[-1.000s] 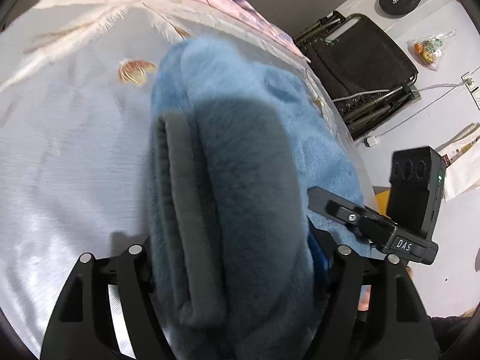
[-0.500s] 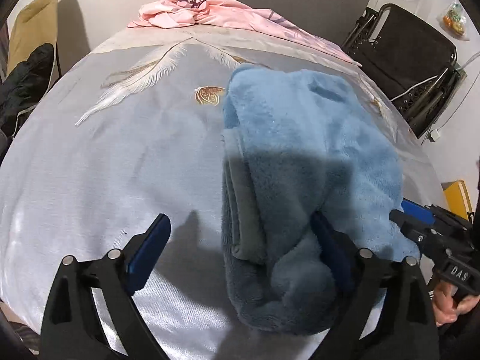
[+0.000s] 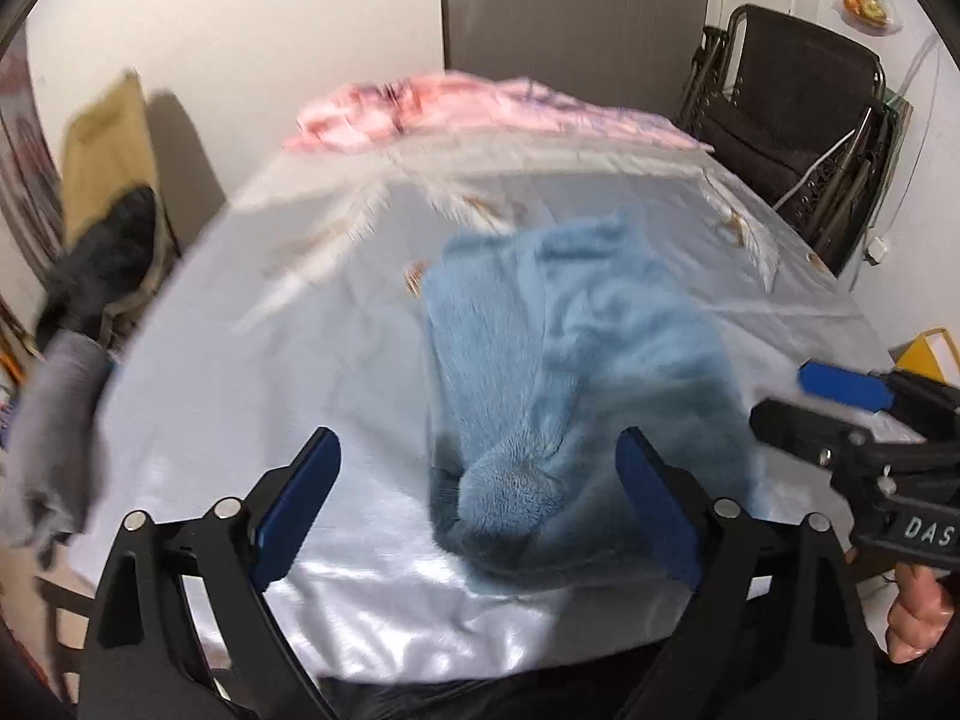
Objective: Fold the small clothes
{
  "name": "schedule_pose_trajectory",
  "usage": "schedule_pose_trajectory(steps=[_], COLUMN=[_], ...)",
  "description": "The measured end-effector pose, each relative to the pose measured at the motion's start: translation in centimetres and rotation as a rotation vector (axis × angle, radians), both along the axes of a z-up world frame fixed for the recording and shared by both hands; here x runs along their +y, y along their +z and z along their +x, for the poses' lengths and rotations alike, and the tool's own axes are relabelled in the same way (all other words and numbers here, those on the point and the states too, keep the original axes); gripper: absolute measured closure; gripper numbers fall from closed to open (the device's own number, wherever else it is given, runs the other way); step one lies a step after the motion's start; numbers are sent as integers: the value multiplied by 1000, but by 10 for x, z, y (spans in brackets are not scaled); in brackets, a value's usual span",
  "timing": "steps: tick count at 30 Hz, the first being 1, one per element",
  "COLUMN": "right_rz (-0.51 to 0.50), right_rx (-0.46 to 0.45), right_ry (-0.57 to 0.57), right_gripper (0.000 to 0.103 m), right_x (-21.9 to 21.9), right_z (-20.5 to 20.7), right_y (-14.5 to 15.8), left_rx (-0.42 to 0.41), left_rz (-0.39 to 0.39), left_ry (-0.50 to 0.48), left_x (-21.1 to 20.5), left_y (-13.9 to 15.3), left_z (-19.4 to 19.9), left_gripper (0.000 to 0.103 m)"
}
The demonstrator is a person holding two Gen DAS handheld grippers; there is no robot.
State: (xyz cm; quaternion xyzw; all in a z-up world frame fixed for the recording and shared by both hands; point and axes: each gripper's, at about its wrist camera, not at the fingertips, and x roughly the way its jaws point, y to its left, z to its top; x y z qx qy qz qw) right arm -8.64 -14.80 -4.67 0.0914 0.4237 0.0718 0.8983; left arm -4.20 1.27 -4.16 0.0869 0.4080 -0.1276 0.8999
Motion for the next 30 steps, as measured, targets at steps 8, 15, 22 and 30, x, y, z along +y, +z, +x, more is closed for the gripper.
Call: schedule_pose_trajectory(steps=[8, 15, 22, 30], right_rz=[-134, -70, -71, -87], right_rx=[-183, -103, -118, -170], right_ry=[-101, -115, -122, -157], right_gripper=[16, 16, 16, 13], right_x=[7, 5, 5, 2], right_z=[-46, -49, -51, -61], right_y=[37, 20, 20, 33], left_rx=[-141, -123, -121, -115], left_rz=[10, -3, -7, -2], left_ry=[42, 21, 20, 18], left_x=[2, 1, -1, -1], left_y=[42, 42, 42, 40], left_z=[-47, -56, -56, -56], left_gripper=[5, 5, 5, 5])
